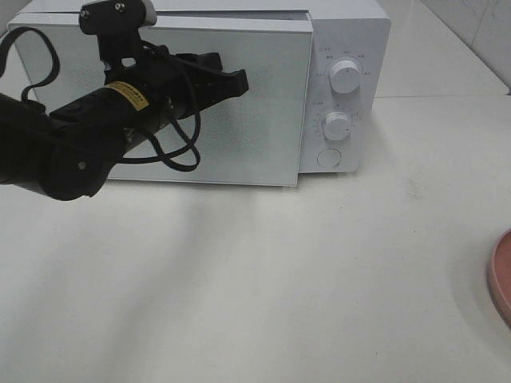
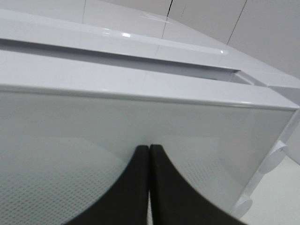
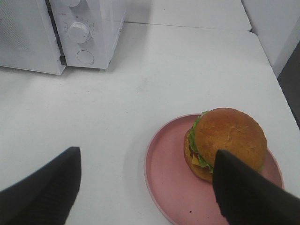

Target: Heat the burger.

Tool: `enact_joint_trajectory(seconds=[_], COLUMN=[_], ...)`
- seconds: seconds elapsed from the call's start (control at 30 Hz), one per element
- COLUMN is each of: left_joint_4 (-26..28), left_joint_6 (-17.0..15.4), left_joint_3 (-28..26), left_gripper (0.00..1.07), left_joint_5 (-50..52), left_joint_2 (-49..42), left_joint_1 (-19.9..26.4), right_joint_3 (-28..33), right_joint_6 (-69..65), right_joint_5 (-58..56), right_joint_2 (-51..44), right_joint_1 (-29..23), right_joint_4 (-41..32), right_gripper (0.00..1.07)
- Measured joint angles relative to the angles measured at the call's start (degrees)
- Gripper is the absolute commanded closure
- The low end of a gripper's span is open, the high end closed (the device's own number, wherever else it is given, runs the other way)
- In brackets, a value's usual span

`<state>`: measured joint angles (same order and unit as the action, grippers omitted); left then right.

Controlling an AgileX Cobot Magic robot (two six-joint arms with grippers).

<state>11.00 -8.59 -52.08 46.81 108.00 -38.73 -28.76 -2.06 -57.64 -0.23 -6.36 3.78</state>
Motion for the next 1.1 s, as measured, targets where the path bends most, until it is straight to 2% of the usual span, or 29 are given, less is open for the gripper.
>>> enact_joint_trajectory(seconds=[0.27,0.33,0.43,0.5,0.63,0.8,0.9,1.03,1.07,1.1], left_joint_4=[-0.57,-0.17,0.00,1.78,1.60,1.66,3.55,5.10,4.87,4.87], left_joint_6=[0.52,3.15,4.01,6.53,6.93,7.05,7.33,7.51,7.51,7.51], left_joint_3=[-6.93,-9.28,-9.97,-12.95,-13.98,-14.09,-13.52,-10.37,-8.48,-8.48], left_gripper=[1.07,1.07,1.07,1.07,1.07,1.07,1.07,1.07,0.96,0.96], left_joint_5=[-3.32,-4.87,-5.27,-7.28,-7.91,-9.68,-12.09,-15.87,-19.37,-19.37], left_joint_2=[4.18,5.50,5.96,7.62,8.14,7.73,6.59,3.38,1.66,1.66], left_joint_1=[-1.72,-1.78,-1.83,-2.01,-2.29,-2.58,-3.04,-4.07,-4.93,-4.93], right_joint_3=[0.00,0.00,0.00,0.00,0.00,0.00,0.00,0.00,0.00,0.00], right_joint_6=[0.00,0.00,0.00,0.00,0.00,0.00,0.00,0.00,0.00,0.00], right_joint_5=[0.00,0.00,0.00,0.00,0.00,0.00,0.00,0.00,0.00,0.00], right_joint_2=[0.00,0.00,0.00,0.00,0.00,0.00,0.00,0.00,0.00,0.00], right_joint_1=[0.00,0.00,0.00,0.00,0.00,0.00,0.00,0.00,0.00,0.00], right_joint_4=[0.00,0.00,0.00,0.00,0.00,0.00,0.00,0.00,0.00,0.00], right_gripper=[0.32,0.32,0.32,0.32,0.32,0.32,0.32,0.32,0.32,0.32])
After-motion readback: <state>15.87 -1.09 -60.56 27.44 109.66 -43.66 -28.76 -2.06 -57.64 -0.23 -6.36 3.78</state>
